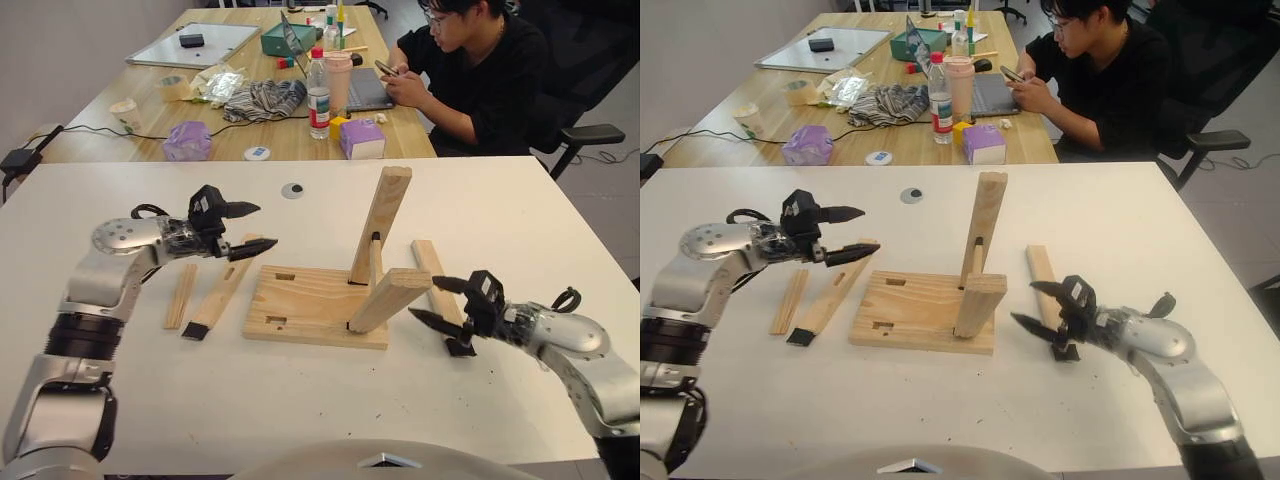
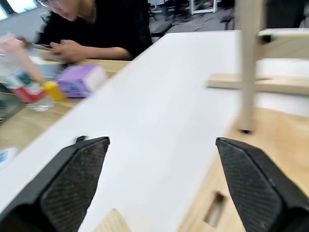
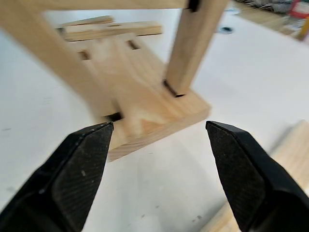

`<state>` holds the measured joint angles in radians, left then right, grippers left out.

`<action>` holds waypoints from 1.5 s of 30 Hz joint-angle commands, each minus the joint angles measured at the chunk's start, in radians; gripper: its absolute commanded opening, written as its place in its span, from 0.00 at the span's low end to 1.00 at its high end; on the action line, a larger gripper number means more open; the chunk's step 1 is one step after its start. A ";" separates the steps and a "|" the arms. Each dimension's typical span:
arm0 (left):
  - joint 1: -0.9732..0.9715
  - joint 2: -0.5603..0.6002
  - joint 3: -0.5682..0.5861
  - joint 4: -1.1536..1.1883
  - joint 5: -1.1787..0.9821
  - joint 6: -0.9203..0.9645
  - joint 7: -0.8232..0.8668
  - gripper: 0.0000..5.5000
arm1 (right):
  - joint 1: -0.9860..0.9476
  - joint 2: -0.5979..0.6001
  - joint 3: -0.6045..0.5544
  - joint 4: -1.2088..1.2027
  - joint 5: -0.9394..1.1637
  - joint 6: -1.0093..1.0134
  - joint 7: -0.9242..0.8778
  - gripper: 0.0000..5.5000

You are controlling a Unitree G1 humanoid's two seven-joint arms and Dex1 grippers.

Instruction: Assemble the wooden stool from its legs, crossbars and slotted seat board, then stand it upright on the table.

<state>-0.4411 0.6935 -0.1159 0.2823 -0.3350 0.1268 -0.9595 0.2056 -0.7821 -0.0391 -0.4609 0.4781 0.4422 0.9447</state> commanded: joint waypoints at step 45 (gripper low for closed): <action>0.236 -0.146 0.009 0.083 0.211 -0.205 -0.049 0.74 | -0.154 0.116 0.138 0.164 -0.206 0.017 -0.103 0.64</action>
<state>-0.2373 0.5235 -0.1092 0.4184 -0.1189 -0.0885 -0.9925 0.0376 -0.6158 0.0985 -0.2528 0.2859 0.4722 0.8300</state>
